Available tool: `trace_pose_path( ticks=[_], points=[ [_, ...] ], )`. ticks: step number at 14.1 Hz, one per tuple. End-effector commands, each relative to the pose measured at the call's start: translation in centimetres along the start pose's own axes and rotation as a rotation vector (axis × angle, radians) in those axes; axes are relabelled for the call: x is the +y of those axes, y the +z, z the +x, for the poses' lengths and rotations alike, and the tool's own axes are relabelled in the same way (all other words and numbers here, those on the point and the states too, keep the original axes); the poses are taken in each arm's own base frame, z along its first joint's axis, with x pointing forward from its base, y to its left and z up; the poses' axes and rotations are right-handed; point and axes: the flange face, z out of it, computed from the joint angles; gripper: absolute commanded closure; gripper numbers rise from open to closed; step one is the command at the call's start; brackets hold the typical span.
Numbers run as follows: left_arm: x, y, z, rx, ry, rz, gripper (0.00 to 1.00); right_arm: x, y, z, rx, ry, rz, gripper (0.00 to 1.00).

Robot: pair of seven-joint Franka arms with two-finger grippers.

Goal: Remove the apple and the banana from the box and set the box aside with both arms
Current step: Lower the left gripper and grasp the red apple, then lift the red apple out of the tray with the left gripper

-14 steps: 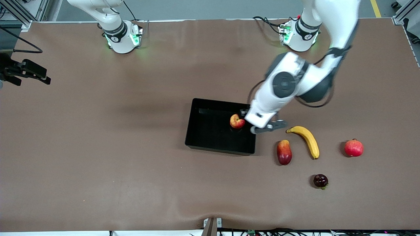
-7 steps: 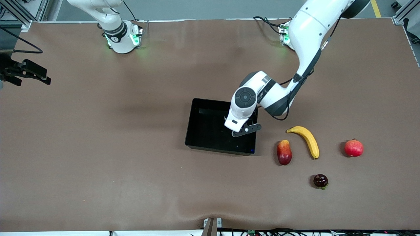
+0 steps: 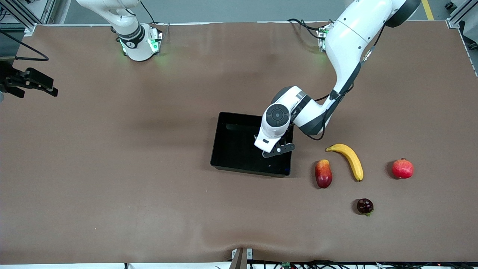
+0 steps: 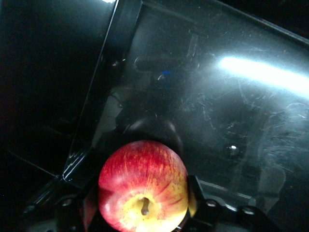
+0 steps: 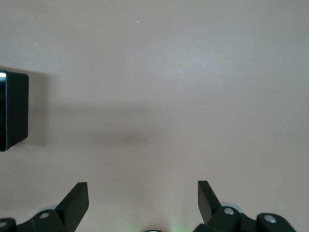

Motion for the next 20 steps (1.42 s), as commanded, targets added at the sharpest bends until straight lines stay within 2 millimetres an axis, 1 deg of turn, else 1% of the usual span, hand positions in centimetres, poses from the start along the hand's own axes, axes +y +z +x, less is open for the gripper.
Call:
trace_pose_path(
  ticks=[1,2,3,4,5,7,8,9,11,12,13,14,15,17,18,19,20],
  points=[
    [0.5,-1.7,-0.1,0.038,-0.082,-0.018,1.0,-0.1,-0.3,0.3,0.003,0.009,0.011,0.0],
    [0.5,-4.0,0.0,0.06,-0.107,-0.04,1.0,-0.1,-0.3,0.3,0.003,0.009,0.011,0.0],
    [-0.1,-6.8,0.7,0.089,-0.117,-0.064,1.0,-0.1,-0.3,0.3,0.003,0.009,0.011,0.0],
    [-1.1,-9.9,1.4,0.112,-0.133,-0.077,1.0,-0.1,-0.3,0.3,0.003,0.009,0.011,0.0],
    [-2.5,-12.7,2.3,0.129,-0.147,-0.077,1.0,-0.1,-0.3,0.3,0.003,0.008,0.011,0.0],
    [-5.4,-18.2,4.7,0.117,-0.16,-0.125,1.0,-0.1,-0.3,0.3,0.003,0.009,0.011,0.0],
    [-7.2,-21.5,6.9,0.089,-0.176,-0.177,1.0,-0.1,-0.3,0.3,0.003,0.008,0.011,0.0],
    [-9.4,-23.9,8.8,0.066,-0.175,-0.192,1.0,-0.2,-0.3,0.3,0.003,0.008,0.013,0.0],
    [-14.9,-26.2,12.1,0.053,-0.123,-0.172,1.0,-0.2,-0.2,0.3,0.002,0.008,0.013,0.0],
    [-18.3,-27.2,13.8,0.063,-0.101,-0.18,1.0,-0.2,0.0,0.4,-0.001,0.006,0.013,0.0],
    [-21.2,-27.2,15.3,0.049,-0.063,-0.175,1.0,-0.3,0.5,0.8,-0.011,0.005,0.014,0.0],
    [-23.7,-26.7,16.2,0.021,-0.042,-0.154,1.0,-0.6,1.5,1.4,-0.027,0.0,0.019,0.0],
    [-26.4,-25.6,17.2,-0.014,-0.048,-0.133,1.0,-1.4,2.7,2.3,-0.041,-0.011,0.035,0.0],
    [-31.2,-22.4,18.5,-0.061,-0.057,-0.094,1.0,-3.7,4.1,3.6,-0.043,-0.041,0.067,0.0],
    [-33.3,-20.7,18.8,-0.087,-0.061,-0.073,1.0,-4.4,5.0,4.1,-0.055,-0.046,0.1,0.0],
    [-35.1,-18.3,18.7,-0.118,-0.07,-0.043,1.0,-4.9,6.3,4.9,-0.074,-0.048,0.149,0.0],
    [-36.4,-16.2,18.7,-0.112,-0.067,-0.001,1.0,-5.4,7.8,5.8,-0.092,-0.053,0.199,0.0]
  ],
)
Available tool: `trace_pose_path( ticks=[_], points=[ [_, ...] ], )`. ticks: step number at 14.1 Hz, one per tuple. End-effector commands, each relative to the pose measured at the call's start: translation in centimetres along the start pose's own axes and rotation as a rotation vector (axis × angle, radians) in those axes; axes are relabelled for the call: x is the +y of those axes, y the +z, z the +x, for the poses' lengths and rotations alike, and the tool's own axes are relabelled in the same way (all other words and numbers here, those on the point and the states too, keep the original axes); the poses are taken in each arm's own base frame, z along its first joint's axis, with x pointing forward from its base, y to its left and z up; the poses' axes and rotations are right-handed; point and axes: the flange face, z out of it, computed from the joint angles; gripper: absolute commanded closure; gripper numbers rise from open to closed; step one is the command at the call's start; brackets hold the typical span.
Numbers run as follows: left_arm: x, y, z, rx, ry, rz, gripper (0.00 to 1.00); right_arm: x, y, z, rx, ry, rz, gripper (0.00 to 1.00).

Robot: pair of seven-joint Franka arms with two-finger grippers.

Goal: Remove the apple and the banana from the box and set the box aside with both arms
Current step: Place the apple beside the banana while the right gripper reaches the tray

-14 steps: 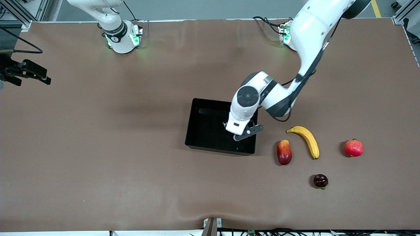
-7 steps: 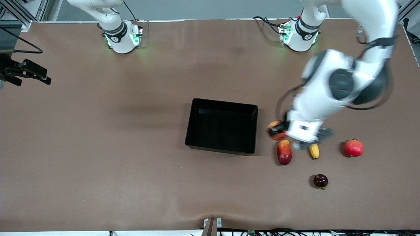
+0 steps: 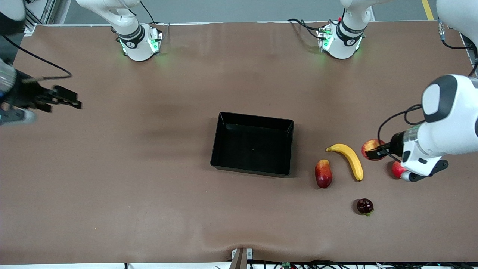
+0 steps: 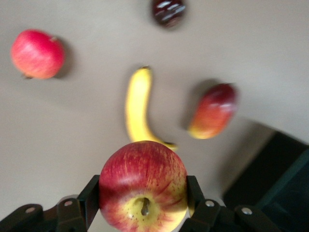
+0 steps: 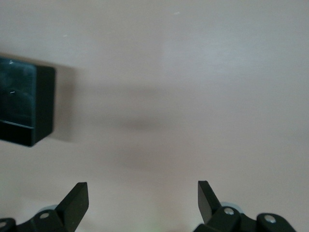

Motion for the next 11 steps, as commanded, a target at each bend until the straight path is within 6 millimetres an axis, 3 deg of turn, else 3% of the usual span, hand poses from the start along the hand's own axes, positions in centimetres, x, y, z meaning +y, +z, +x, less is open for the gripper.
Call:
trace_pose_path(
  ticks=[1,2,4,7,9,10,11],
  points=[
    [-2.8,4.9,-0.6,0.001,0.014,0.084,1.0,-0.5,3.2,2.8,-0.026,0.007,0.11,0.0],
    [-3.6,6.1,-0.3,0.024,0.014,0.082,1.0,-1.2,4.5,4.0,-0.015,-0.004,0.112,0.0],
    [-5.3,9.3,0.9,0.06,0.062,0.077,1.0,-6.1,7.1,5.7,0.013,-0.072,0.061,0.0],
    [-6.5,13.8,2.2,0.095,0.126,0.105,1.0,-9.0,11.3,7.4,-0.001,-0.099,-0.006,0.0],
    [-7.0,16.4,3.3,0.1,0.172,0.146,1.0,-9.7,15.2,8.7,-0.047,-0.089,0.001,0.0],
    [-7.0,17.2,3.6,0.123,0.188,0.143,1.0,-10.1,16.1,8.8,-0.063,-0.093,0.003,0.0],
    [-8.0,18.5,4.3,0.124,0.192,0.129,1.0,-12.3,17.7,8.8,-0.082,-0.118,-0.006,0.0]
  ],
)
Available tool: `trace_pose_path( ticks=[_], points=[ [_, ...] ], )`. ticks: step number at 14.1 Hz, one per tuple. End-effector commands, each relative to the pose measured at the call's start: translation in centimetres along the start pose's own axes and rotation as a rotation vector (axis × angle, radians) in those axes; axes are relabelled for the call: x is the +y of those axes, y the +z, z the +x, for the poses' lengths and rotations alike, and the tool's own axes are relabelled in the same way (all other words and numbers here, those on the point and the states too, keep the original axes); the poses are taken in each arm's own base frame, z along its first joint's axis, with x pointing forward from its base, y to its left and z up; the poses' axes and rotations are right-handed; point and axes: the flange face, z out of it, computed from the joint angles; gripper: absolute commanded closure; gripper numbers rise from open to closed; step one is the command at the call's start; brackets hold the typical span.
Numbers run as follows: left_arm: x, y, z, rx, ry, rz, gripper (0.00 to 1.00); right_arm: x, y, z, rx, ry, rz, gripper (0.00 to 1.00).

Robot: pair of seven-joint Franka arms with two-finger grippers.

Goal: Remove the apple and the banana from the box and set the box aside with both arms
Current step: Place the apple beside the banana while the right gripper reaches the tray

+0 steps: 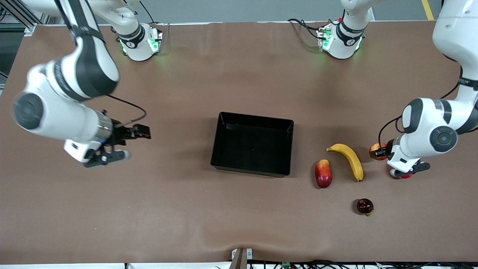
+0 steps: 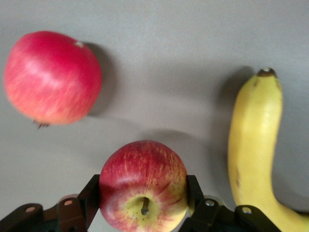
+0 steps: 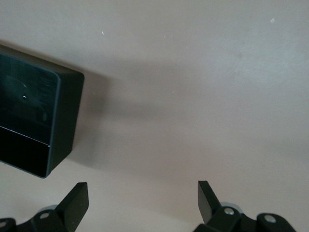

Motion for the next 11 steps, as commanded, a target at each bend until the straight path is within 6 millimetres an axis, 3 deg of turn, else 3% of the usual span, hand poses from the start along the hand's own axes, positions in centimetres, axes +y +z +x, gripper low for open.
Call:
trace_pose_path(
  ticks=[1,2,3,5,6,8,11],
  points=[
    [-1.5,2.9,0.9,0.028,0.055,-0.023,1.0,-4.7,3.4,0.9,-0.035,-0.013,-0.026,0.0],
    [-1.8,3.2,1.1,0.037,0.064,-0.031,1.0,-7.4,4.7,1.3,-0.005,0.011,-0.032,0.0],
    [-1.9,3.1,1.2,0.039,0.065,-0.031,0.87,-9.4,5.7,1.8,0.035,0.058,-0.03,0.0],
    [-1.9,2.2,1.3,0.053,0.07,-0.026,0.0,-14.2,9.8,2.0,0.039,0.119,-0.042,0.0],
    [-2.1,0.6,1.4,0.073,0.069,-0.021,0.0,-17.1,11.7,1.7,0.049,0.144,-0.052,0.0],
    [-1.2,-4.0,1.0,0.107,0.076,-0.006,0.0,-20.5,14.5,1.3,0.074,0.23,-0.051,0.0],
    [-0.4,-12.9,0.5,0.142,0.081,0.044,0.0,-22.1,18.8,1.2,0.056,0.237,-0.074,0.0]
  ],
)
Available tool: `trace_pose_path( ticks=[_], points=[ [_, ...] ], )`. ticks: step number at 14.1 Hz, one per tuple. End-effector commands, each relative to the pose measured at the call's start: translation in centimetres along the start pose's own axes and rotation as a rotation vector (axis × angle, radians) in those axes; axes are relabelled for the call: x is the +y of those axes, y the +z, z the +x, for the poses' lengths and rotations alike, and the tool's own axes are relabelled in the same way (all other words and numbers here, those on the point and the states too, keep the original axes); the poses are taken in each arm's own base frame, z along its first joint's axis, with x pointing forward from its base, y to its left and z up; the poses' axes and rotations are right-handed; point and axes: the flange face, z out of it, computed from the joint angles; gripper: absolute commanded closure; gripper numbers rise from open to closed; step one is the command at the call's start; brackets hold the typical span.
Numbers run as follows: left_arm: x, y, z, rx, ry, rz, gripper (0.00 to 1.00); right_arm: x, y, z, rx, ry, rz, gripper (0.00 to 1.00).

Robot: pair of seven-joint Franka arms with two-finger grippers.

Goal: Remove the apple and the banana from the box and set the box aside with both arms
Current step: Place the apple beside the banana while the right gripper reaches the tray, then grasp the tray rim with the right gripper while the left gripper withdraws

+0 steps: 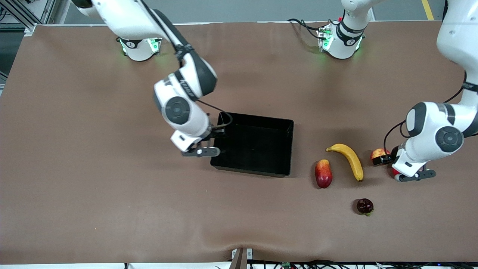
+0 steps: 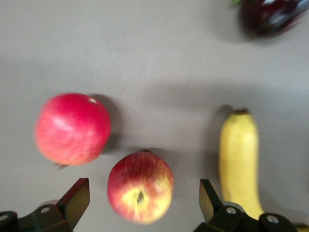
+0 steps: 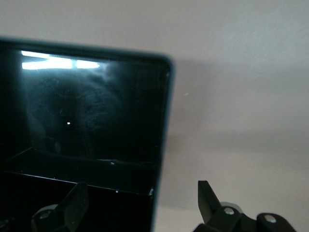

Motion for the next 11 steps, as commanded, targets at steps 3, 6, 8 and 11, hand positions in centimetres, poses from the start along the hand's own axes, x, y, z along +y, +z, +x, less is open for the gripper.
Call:
trace_pose_path(
  ticks=[3,6,8,11],
  points=[
    [0.5,-15.1,-1.4,0.009,-0.034,0.028,0.0,0.4,4.5,0.6,-0.027,0.021,-0.056,0.0],
    [0.0,-23.0,-3.6,0.063,-0.05,0.052,0.0,1.2,8.0,0.9,-0.029,0.036,-0.06,0.0],
    [0.6,-27.7,-5.7,0.098,-0.076,0.007,0.0,1.1,8.8,0.5,-0.03,0.051,-0.061,0.32],
    [1.0,-31.7,-7.5,0.119,-0.094,-0.039,0.0,0.5,8.7,-0.1,-0.034,0.063,-0.066,1.0]
  ],
)
